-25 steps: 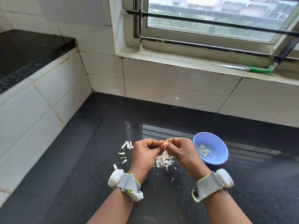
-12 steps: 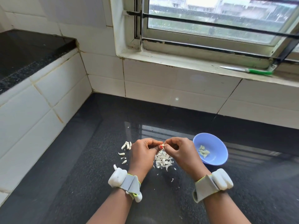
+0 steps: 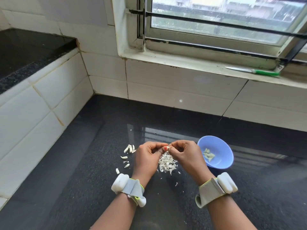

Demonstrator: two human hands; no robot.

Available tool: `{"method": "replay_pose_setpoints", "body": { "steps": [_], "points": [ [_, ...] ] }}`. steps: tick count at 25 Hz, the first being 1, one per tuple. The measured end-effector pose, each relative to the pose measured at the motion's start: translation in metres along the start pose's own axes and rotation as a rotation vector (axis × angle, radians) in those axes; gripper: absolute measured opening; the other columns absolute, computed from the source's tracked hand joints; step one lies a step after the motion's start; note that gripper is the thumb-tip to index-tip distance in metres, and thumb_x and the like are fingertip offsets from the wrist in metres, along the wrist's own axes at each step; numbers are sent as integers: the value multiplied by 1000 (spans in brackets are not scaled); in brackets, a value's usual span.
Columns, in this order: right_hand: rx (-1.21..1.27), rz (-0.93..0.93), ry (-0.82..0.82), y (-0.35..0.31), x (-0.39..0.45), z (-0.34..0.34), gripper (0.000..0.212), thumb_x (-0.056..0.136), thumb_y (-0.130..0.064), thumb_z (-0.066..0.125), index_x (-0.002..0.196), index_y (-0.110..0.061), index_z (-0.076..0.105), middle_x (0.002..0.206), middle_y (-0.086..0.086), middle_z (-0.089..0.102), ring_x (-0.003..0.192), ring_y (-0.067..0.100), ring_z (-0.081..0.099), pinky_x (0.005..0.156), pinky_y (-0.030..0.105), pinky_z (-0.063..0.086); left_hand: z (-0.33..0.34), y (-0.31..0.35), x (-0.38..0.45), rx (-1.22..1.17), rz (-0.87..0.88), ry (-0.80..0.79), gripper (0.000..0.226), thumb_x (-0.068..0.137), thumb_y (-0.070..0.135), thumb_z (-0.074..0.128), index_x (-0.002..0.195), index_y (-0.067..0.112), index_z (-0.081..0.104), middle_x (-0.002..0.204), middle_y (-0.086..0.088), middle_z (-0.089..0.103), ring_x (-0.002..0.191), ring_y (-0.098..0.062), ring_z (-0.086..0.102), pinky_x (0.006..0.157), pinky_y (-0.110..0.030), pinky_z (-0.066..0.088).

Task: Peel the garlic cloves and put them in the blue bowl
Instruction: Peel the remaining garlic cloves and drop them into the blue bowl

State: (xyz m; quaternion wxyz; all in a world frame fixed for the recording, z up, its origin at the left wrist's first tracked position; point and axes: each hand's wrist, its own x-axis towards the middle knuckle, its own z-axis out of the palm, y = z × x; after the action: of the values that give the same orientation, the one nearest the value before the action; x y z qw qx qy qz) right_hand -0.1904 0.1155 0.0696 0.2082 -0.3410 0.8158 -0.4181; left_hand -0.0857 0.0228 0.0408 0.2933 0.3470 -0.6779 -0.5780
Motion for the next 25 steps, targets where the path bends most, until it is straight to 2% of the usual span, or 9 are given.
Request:
{"method": "replay_pose_setpoints", "body": {
  "steps": [2,4,7,9,13,16,18,22,25],
  "points": [
    [-37,14,24,-2,0,2,21,84,-23,71,63,-25,67,50,-14,60,46,-3,47,46,12,37,-1,-2,0,228,168,29,11,79,15,74,85,23,76,81,8,69,78,-2,63,71,-15,50],
    [35,53,8,-3,1,4,20,85,-24,71,65,-21,69,51,-12,60,46,-3,45,47,14,37,0,-1,-1,210,142,37,12,83,13,70,84,24,75,80,11,70,77,-1,63,71,-17,50],
    [199,129,-3,0,1,8,19,87,-22,69,70,-14,72,55,-7,61,52,5,46,52,22,39,4,3,-3,-145,-110,22,11,87,13,65,83,21,72,75,4,72,71,-9,64,71,-28,53],
    [203,154,1,3,0,8,20,88,-19,66,70,-14,71,54,-7,60,52,5,46,53,23,40,7,7,-4,-352,-232,22,12,90,11,60,86,17,69,75,0,69,71,-11,61,69,-25,51],
    [-136,119,-10,9,-2,5,17,89,-20,62,74,-18,69,62,-10,62,55,1,52,52,13,39,5,15,-5,-603,-379,17,13,93,11,53,90,10,65,78,-2,67,66,-7,61,62,-16,51],
    [-421,1,-60,11,-2,6,20,96,-23,55,96,-14,73,83,-1,70,78,15,62,65,23,40,4,18,-5,-673,-450,-27,14,94,10,51,92,8,65,77,-2,66,64,-7,61,59,-15,51],
    [-491,-26,-28,8,-2,7,21,96,-30,58,93,-16,74,78,-1,68,73,16,61,61,26,37,3,19,-5,-688,-472,-46,13,94,8,52,97,6,65,78,-3,64,63,-6,62,58,-15,52],
    [-406,51,81,9,-1,4,22,80,-24,76,65,-25,60,63,-14,56,61,1,52,48,11,33,3,16,-5,-629,-450,-10,9,92,5,55,101,5,58,76,-6,65,59,-8,63,55,-17,52],
    [-234,27,80,12,3,6,25,84,-3,65,80,-27,70,74,-16,65,73,2,62,60,3,40,4,13,-5,-517,-390,2,9,92,5,57,100,4,56,74,-7,67,57,-7,64,55,-18,52]
  ]
}}
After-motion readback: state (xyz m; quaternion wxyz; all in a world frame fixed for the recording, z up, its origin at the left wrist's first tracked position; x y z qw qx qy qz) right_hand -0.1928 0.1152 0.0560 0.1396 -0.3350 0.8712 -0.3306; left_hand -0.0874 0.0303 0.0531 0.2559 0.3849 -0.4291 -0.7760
